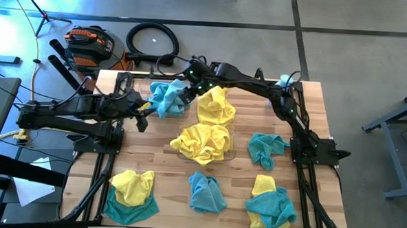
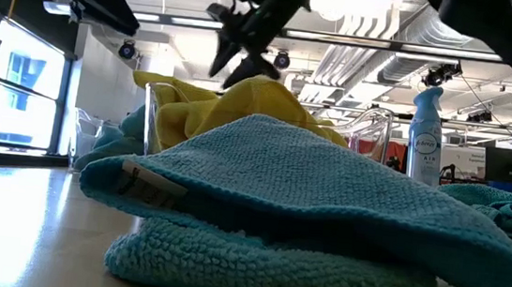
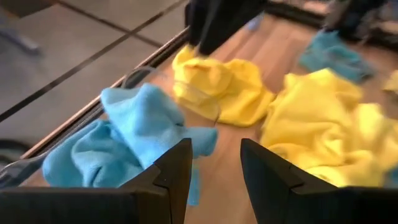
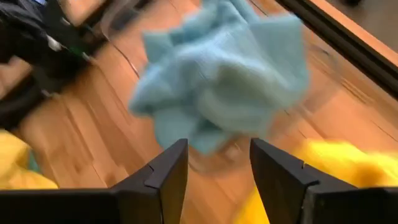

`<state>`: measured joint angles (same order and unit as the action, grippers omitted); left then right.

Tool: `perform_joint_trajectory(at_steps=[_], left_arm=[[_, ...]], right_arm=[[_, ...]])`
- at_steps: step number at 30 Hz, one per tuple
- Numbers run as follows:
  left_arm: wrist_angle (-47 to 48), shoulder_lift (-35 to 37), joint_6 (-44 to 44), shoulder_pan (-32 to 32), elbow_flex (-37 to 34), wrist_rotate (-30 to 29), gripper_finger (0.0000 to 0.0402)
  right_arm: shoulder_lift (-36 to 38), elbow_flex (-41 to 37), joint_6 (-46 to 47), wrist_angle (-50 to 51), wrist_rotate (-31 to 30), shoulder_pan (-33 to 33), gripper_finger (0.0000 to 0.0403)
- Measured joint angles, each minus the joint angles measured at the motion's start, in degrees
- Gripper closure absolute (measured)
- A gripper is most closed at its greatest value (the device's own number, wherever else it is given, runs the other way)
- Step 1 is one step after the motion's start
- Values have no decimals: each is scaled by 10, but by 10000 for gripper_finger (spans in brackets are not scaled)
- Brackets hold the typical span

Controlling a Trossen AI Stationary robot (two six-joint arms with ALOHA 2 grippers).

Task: Sort microfiber towel by color & place in baskets
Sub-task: Put the blue towel into the top transparent bin

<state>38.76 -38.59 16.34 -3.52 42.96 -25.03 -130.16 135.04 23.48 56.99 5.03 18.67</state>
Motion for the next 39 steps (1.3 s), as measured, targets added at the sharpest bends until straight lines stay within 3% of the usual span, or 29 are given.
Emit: perform_joint_trajectory(at_steps=[8, 14, 18, 20, 24, 32, 39], left_arm=[[-31, -143, -50, -70, 18, 14, 275], [-32, -271, -119, -171, 76, 80, 281], [-30, -345, -149, -231, 89, 166, 318], [-32, -379, -168, -249, 89, 198, 348], [-53, -442, -190, -263, 89, 217, 396], [-80, -532, -177, -269, 91, 223, 400], [-82, -504, -153, -268, 98, 223, 401]], right_arm=[[50, 0, 20, 205, -33, -15, 261], [69, 0, 53, 271, -62, -63, 304], [85, -1, 96, 337, -128, -112, 346], [107, -15, 113, 324, -138, -134, 368], [161, -39, 179, 329, -167, -176, 399], [300, -158, 343, 326, -276, -265, 401], [445, -393, 490, 221, -332, -346, 402]])
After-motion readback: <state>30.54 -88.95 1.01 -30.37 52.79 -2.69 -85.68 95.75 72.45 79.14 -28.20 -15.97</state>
